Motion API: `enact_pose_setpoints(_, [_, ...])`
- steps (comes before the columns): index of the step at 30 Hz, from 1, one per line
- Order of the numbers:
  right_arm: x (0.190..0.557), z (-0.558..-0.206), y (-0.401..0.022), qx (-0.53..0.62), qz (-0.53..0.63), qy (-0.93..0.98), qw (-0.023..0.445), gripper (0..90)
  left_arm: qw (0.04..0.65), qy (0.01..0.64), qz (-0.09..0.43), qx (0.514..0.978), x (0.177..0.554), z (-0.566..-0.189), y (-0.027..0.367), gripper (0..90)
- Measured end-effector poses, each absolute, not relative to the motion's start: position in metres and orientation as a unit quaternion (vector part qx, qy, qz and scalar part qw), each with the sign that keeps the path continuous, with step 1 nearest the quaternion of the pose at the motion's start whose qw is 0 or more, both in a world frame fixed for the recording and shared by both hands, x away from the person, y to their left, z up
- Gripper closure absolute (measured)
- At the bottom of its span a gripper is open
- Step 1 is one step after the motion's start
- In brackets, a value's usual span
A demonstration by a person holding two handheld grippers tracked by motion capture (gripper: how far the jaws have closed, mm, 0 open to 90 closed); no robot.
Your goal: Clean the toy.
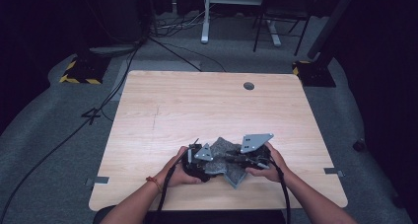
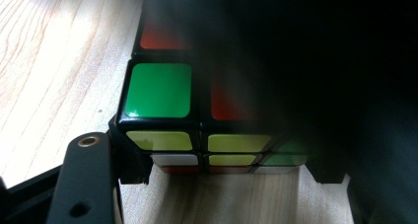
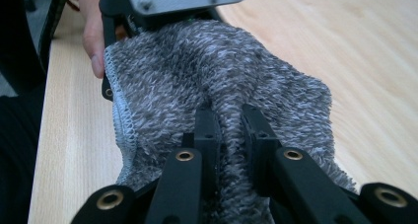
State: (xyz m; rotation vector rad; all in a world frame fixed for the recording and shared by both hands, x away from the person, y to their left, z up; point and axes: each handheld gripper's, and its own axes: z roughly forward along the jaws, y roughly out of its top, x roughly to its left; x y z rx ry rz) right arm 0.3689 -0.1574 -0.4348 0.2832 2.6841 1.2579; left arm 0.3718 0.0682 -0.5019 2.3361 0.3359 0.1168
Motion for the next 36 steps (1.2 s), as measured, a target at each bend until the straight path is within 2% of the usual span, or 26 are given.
enact_pose_setpoints(6, [0.37,-0.438,-0.138,0.082,0.407,0.906,0.086,79.4,0.38,0.13,0.045,0.915,0.372,-0.502,0.068,33.6])
enact_pose_setpoints(13, [0.371,-0.441,-0.137,0.085,0.404,0.906,0.093,79.4,0.38,0.129,0.046,0.915,0.372,-0.502,0.068,33.7])
enact_pose_setpoints(31, [0.385,-0.455,-0.175,0.128,0.343,0.92,0.141,79.8,0.38,0.12,0.043,0.916,0.374,-0.502,0.068,33.8])
enact_pose_setpoints(36, [0.385,-0.448,-0.178,0.137,0.373,0.907,0.138,79.9,0.381,0.123,0.043,0.916,0.373,-0.502,0.068,33.8])
